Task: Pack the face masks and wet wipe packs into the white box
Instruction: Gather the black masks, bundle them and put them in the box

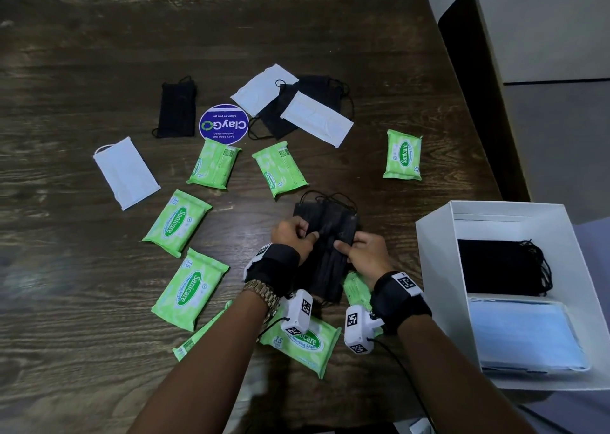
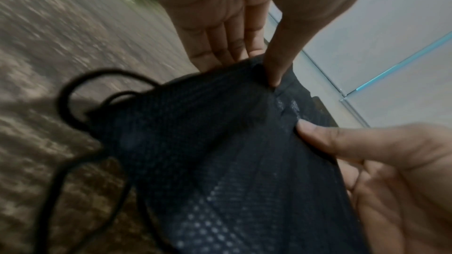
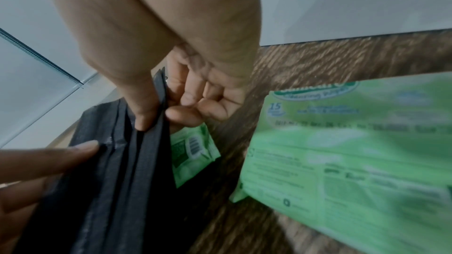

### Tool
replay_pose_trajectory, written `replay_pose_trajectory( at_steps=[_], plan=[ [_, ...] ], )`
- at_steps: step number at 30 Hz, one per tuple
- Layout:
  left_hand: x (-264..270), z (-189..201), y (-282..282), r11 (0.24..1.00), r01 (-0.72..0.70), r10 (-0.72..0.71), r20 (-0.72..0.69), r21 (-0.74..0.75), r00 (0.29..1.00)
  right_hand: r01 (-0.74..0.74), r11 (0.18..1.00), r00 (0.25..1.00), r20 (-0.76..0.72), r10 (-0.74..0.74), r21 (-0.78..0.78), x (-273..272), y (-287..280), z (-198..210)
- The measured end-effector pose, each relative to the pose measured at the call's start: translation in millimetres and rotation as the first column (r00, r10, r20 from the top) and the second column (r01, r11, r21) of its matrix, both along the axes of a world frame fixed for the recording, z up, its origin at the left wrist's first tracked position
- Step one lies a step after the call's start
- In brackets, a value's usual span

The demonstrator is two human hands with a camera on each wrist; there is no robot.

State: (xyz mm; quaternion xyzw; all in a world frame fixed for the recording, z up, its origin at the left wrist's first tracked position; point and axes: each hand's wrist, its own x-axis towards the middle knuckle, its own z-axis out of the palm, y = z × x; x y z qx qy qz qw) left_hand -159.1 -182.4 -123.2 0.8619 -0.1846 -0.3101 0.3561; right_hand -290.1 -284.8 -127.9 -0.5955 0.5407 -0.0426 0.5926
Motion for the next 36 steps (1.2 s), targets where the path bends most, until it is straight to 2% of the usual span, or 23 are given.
replay_pose_trajectory(
  at_steps=[3, 7, 9, 11, 15, 19, 25, 28, 31, 33, 36],
  plan=[
    [8.3, -3.0, 3.0, 0.996, -0.074, 0.073, -0.025, -0.039, 0.997, -0.007, 1.000, 0.997, 0.083, 0.005, 0.028, 2.9, -0.6, 11.1],
    [17.9, -5.2, 9.6, 0.988, -0.155, 0.155, -0.007, 0.007, 0.988, -0.099, 0.995, 0.993, 0.068, 0.100, -0.022, 17.1, 2.6, 10.9],
    [19.0, -6.5, 12.8, 0.986, -0.147, 0.149, -0.020, 0.076, 0.989, -0.181, 0.979, 0.983, 0.013, 0.183, -0.090, 24.0, 4.4, 6.9],
    [17.5, -7.4, 14.3, 0.982, -0.136, 0.143, -0.044, 0.133, 0.989, -0.254, 0.948, 0.965, -0.118, 0.235, -0.190, 27.8, 6.1, 4.1],
    [13.2, -6.5, 11.4, 0.977, -0.173, 0.183, -0.080, 0.122, 0.980, -0.162, 0.937, 0.966, -0.245, 0.087, -0.308, 30.1, 11.6, 3.8],
    [8.2, -8.7, 10.8, 0.979, -0.190, 0.196, -0.096, 0.071, 0.976, -0.156, 0.943, 0.961, -0.266, 0.076, -0.294, 32.6, 16.4, 6.2],
    [9.6, -20.5, 14.8, 0.984, -0.176, 0.178, -0.113, 0.030, 0.977, -0.168, 0.939, 0.976, -0.181, 0.117, -0.300, 34.5, 17.3, 6.5],
    [14.5, -25.5, 16.2, 0.961, -0.273, 0.261, -0.211, -0.031, 0.942, -0.138, 0.917, 0.981, -0.177, 0.075, -0.375, 32.5, 18.7, 8.7],
    [20.0, -29.2, 17.9, 0.923, -0.377, 0.339, -0.307, -0.075, 0.889, -0.110, 0.915, 0.993, -0.077, 0.086, -0.387, 28.3, 17.1, 7.5],
    [21.6, -27.4, 18.5, 0.905, -0.417, 0.360, -0.370, -0.084, 0.856, -0.060, 0.965, 0.993, 0.084, 0.085, -0.257, 27.3, 14.9, 10.6],
    [24.7, -26.5, 19.7, 0.877, -0.476, 0.387, -0.492, -0.065, 0.780, -0.042, 0.998, 0.937, 0.349, 0.021, 0.052, 27.9, 9.0, 24.2]
  ],
)
